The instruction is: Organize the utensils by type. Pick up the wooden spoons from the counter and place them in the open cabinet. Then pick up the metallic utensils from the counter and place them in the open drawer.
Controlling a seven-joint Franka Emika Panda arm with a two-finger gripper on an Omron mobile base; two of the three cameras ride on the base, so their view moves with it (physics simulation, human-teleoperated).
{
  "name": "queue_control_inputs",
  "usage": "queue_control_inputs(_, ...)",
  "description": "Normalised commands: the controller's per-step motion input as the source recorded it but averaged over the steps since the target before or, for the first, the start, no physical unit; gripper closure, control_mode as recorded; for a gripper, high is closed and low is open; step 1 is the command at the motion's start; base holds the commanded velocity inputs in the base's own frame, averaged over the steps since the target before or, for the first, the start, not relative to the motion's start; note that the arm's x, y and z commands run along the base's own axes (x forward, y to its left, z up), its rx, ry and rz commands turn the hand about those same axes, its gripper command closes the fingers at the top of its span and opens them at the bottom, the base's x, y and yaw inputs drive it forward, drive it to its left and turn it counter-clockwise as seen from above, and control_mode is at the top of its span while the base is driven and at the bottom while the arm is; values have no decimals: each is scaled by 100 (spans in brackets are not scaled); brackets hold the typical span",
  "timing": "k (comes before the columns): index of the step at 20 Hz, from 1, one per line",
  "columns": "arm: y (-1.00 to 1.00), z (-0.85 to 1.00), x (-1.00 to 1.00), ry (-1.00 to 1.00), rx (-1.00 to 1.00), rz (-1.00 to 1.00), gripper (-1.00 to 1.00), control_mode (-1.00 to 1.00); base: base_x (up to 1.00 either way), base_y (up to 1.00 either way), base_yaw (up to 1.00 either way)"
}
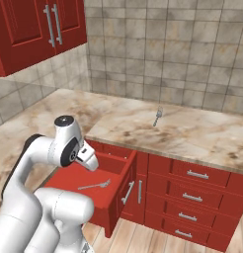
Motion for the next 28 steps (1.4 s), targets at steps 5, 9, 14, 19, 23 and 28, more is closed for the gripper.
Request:
queue_control_inputs(5,-2,30,-4,0,0,1,-100,-100,0,0,0)
queue_control_inputs(9,0,8,0,0,0,5,-100,-100,0,0,0)
queue_control_inputs(14,0,0,0,0,0,0,-100,-100,0,0,0)
queue_control_inputs(19,0,0,0,0,0,0,-100,-100,0,0,0)
queue_control_inputs(23,0,0,-1,0,0,0,-100,-100,0,0,0)
queue_control_inputs(28,0,0,-13,0,0,0,-100,100,-6,-1,-1)
